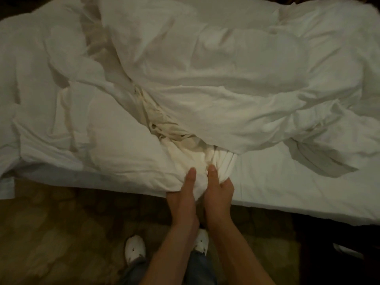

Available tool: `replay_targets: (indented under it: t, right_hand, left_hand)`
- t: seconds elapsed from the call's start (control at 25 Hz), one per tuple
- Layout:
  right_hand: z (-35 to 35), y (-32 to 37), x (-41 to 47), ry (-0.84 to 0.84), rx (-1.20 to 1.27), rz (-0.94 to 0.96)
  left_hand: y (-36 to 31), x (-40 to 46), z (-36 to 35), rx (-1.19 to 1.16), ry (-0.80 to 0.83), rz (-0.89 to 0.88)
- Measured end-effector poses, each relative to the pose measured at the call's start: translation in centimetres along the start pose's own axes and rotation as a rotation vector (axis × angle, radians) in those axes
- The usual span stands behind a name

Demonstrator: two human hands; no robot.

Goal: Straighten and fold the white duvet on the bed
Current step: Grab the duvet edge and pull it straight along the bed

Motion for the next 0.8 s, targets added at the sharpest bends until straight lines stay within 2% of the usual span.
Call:
replay_targets:
  t: [0.08, 0.24, 0.36, 0.52, 0.68, 0.8]
  right_hand:
    - [0.0, 0.0, 0.3, 0.037, -0.005, -0.030]
    - [-0.5, -0.6, 2.9, 0.084, -0.041, -0.174]
    - [-1.3, 0.1, 5.4, 0.099, -0.007, -0.190]
    - [0.0, 2.7, 5.4, 0.036, 0.029, -0.040]
    - [2.7, 6.4, -0.4, -0.023, 0.016, 0.178]
    - [3.6, 5.2, -2.6, -0.012, 0.044, 0.186]
  left_hand:
    - [0.5, 0.7, -0.1, -0.008, -0.033, -0.006]
    - [0.0, 1.3, 2.1, -0.023, 0.001, -0.064]
    - [-0.3, 1.0, 2.1, -0.064, 0.035, -0.075]
    - [-1.3, 1.1, 1.6, -0.044, 0.068, -0.159]
    - [-2.0, 1.1, 1.1, -0.032, 0.152, -0.150]
    - [-3.4, 1.3, 0.8, 0.032, 0.180, -0.197]
Point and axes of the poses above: each hand's wrist, its own x-axis towards the middle knuckle, its own z-axis out of the back of the hand, y = z × x, the point moved 8 cm from there along x, towards the middle knuckle, and after that the axes turned 3 degrees about y, right-handed, at the moved point
